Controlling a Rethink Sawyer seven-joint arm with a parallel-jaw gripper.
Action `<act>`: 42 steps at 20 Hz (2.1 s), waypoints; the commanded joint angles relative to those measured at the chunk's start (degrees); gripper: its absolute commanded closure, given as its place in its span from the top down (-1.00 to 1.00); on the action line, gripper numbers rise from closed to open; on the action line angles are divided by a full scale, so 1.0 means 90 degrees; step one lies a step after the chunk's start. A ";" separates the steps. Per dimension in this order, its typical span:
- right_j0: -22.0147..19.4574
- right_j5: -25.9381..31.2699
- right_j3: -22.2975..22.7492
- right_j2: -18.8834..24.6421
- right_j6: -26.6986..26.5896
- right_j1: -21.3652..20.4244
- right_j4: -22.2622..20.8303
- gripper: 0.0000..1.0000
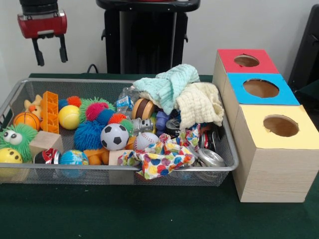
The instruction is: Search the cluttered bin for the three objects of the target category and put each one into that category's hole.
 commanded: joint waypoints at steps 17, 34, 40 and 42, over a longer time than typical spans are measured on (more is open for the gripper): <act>0.0324 -0.0317 -0.1828 -0.0504 0.0211 0.1506 -0.0869 1.00; 0.0353 -0.0123 -0.2529 -0.0370 -0.0145 0.2124 -0.0970 1.00; 0.0499 -0.0327 -0.2674 -0.0454 -0.0021 0.2357 -0.1131 1.00; 0.0530 -0.0334 -0.2663 -0.0464 0.0037 0.2356 -0.1146 1.00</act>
